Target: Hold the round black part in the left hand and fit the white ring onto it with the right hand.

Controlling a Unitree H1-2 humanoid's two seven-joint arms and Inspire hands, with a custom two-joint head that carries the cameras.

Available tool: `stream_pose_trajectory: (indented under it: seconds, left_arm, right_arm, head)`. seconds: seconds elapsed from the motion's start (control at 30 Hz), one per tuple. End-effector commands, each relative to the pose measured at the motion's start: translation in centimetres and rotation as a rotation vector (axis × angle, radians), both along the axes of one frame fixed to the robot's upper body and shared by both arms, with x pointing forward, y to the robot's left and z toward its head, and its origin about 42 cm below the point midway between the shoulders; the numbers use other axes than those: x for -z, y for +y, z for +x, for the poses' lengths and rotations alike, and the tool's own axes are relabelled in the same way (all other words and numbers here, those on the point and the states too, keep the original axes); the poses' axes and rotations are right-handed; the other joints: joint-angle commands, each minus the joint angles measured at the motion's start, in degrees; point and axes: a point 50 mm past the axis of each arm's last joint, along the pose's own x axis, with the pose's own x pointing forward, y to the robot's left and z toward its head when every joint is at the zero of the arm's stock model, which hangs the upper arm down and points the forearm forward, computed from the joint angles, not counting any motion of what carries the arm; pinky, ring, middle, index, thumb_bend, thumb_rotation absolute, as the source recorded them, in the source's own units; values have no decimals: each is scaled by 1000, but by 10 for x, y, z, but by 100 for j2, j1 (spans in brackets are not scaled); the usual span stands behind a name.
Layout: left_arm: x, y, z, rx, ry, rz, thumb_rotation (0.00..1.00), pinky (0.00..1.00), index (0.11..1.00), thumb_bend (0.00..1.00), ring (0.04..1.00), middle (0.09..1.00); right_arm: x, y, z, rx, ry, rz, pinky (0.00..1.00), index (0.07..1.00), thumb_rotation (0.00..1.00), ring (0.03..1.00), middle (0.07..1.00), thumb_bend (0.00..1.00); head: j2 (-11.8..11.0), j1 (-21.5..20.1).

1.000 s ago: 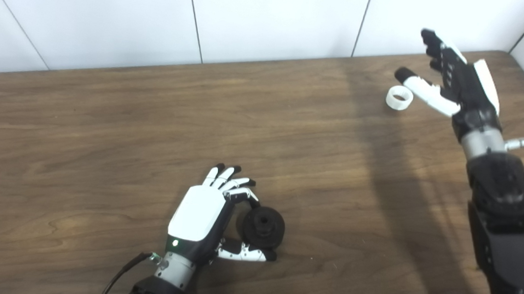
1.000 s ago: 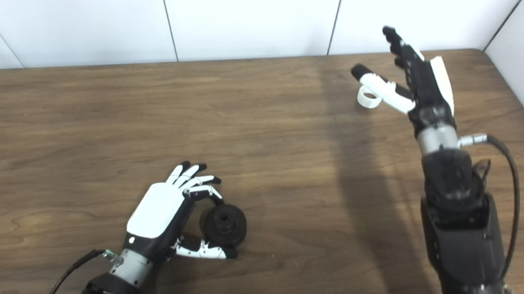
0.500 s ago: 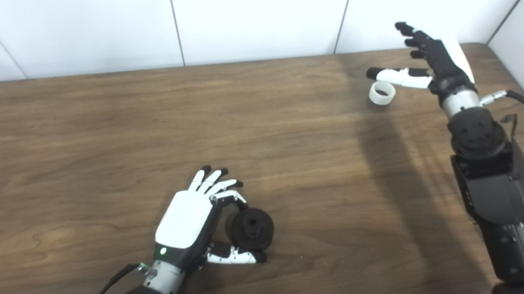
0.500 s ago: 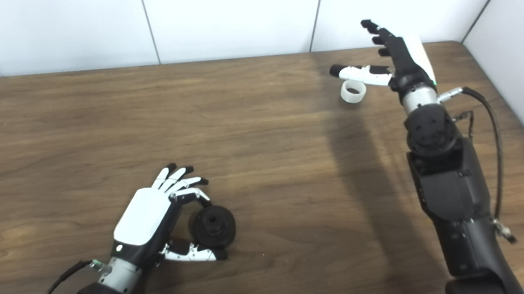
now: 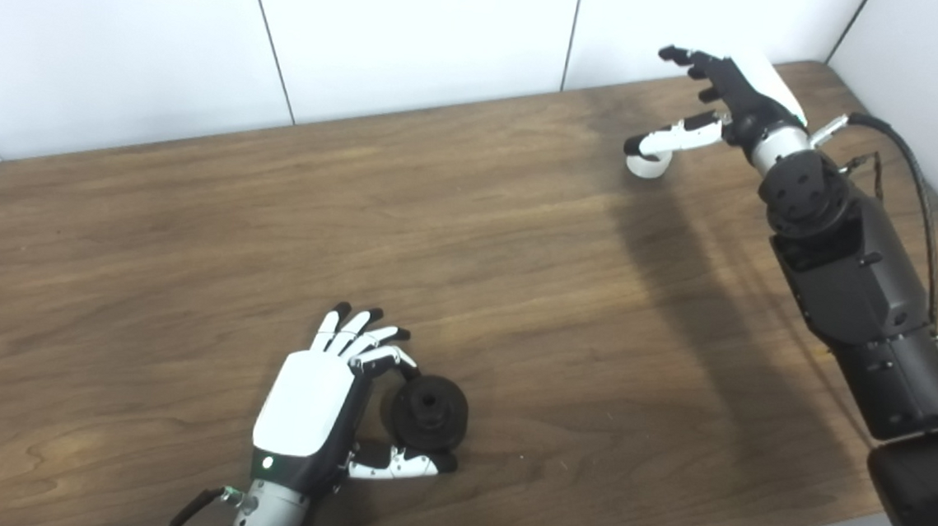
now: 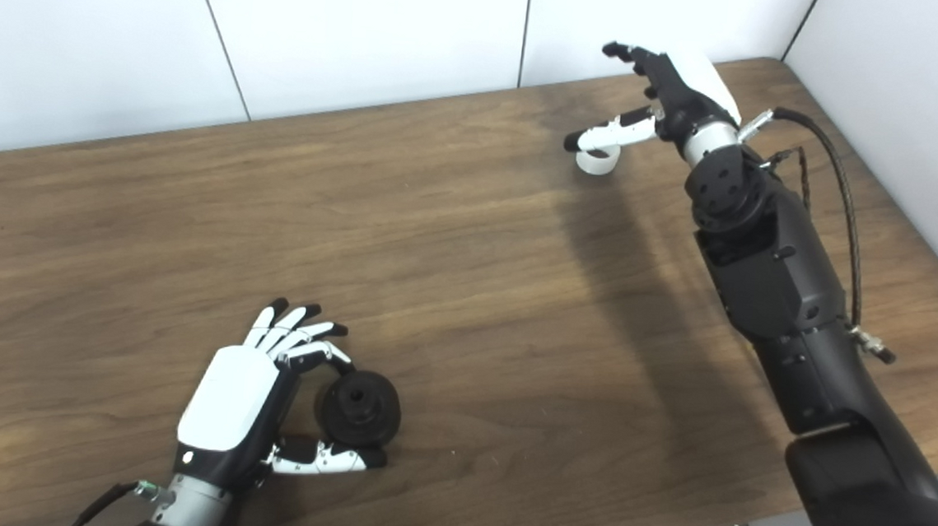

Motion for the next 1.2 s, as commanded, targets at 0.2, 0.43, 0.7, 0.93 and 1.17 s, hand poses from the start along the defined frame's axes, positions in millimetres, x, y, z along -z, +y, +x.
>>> stream_pose_trajectory:
  seconds: [0.2, 0.43, 0.7, 0.93, 1.17]
  left_arm:
    - [14, 16, -7, -17, 61, 86, 55, 1000, 484, 524, 924, 804]
    - [14, 16, -7, -20, 65, 81, 55, 1000, 485, 524, 925, 805]
    - [13, 16, -7, -18, 61, 76, 54, 1000, 484, 524, 926, 806]
    - [13, 15, -7, -18, 63, 77, 54, 1000, 484, 524, 923, 803]
    - [13, 15, -9, -18, 60, 75, 54, 1000, 484, 524, 921, 802]
  right_arm:
    - [-35, -11, 20, 10, 18, -193, 998, 847, 348, 983, 954, 903]
    - [-39, -11, 29, 12, 88, -283, 1000, 820, 353, 1000, 971, 936]
    - [-38, -8, 40, -6, 130, -353, 1000, 812, 332, 1000, 974, 929]
    - [-36, -3, 50, -16, 147, -395, 1000, 787, 330, 1000, 979, 927]
    - [-34, 8, 55, -27, 166, -427, 1000, 770, 317, 1000, 977, 907]
  head:
    - [24, -25]
    - [37, -23]
    - [63, 0]
    - [63, 0]
    - [109, 57]
